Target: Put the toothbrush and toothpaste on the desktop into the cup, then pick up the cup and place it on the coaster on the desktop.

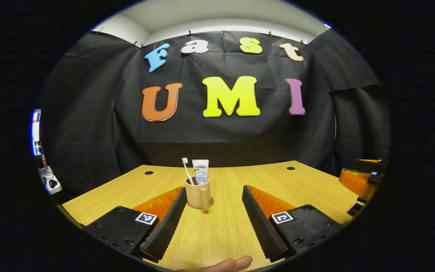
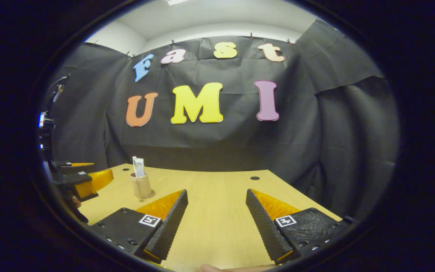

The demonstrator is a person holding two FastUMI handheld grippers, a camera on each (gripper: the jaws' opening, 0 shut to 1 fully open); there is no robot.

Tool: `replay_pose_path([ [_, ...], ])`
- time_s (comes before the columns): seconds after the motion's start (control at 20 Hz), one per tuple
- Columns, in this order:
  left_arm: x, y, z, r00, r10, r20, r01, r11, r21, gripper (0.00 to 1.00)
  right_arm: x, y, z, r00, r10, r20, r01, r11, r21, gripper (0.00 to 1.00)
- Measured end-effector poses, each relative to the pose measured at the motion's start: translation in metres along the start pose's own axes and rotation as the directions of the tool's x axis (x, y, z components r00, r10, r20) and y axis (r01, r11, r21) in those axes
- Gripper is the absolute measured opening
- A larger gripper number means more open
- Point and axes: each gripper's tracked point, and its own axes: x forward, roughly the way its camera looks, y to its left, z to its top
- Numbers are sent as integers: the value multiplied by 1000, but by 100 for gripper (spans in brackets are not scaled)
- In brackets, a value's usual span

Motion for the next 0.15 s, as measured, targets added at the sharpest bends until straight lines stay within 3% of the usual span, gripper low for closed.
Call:
replay_pose_path([
  [0.15, 0, -2, -2, 1000, -7, -7, 7, 1000, -4, 94, -4, 2, 4, 1000, -12, 25, 13, 1000, -25, 94],
])
